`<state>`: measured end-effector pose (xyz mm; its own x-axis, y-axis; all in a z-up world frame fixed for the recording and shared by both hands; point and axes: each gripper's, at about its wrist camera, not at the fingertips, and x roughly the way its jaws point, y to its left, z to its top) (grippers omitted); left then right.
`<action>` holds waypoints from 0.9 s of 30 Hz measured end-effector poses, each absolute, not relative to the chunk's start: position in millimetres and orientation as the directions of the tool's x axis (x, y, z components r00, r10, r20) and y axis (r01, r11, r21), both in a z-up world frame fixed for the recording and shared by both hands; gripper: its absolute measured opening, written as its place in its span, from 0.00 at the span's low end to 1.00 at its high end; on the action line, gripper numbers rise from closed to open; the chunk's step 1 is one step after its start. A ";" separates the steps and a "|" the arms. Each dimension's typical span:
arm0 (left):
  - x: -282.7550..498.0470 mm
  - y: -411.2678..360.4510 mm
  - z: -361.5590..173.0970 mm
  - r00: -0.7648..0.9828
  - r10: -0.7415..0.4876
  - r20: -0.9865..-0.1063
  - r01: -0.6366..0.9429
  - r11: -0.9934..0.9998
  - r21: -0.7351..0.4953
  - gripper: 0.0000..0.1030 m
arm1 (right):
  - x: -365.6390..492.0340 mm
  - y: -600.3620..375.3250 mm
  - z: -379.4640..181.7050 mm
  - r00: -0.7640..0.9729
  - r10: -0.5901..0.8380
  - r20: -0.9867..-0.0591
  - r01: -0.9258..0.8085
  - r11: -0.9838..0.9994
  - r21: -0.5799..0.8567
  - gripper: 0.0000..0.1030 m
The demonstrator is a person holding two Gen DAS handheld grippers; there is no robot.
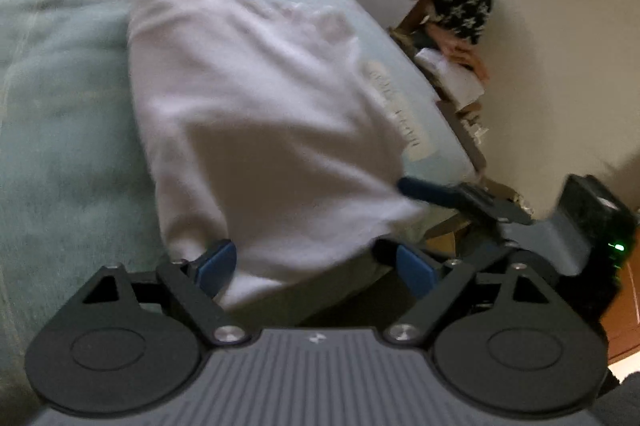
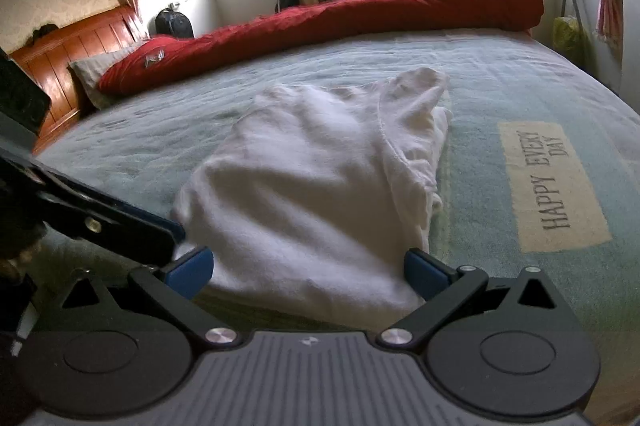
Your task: Fold clothes
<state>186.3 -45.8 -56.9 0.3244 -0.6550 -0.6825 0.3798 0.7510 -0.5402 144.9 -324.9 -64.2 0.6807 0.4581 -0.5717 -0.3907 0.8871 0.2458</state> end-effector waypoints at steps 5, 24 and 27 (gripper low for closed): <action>181.7 -36.9 -20.8 0.407 -0.679 -0.611 0.426 0.733 -0.531 0.85 | 136.6 -327.0 -55.0 0.692 0.460 -0.557 -0.412 0.884 0.219 1.00; 292.9 -31.6 -42.4 0.504 -0.611 -0.610 0.334 0.790 -0.515 0.86 | 208.5 -324.6 -54.3 0.693 0.527 -0.491 -0.475 0.847 0.240 1.00; 300.3 -31.5 -25.3 0.524 -0.647 -0.554 0.383 0.760 -0.525 0.86 | 219.4 -322.9 -34.7 0.720 0.527 -0.451 -0.489 0.847 0.209 1.00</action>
<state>300.3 -31.5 -25.3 0.5239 -0.6472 -0.5537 0.3832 0.7597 -0.5254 219.4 -322.9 -34.7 0.7199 0.5272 -0.4514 -0.4890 0.8468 0.2091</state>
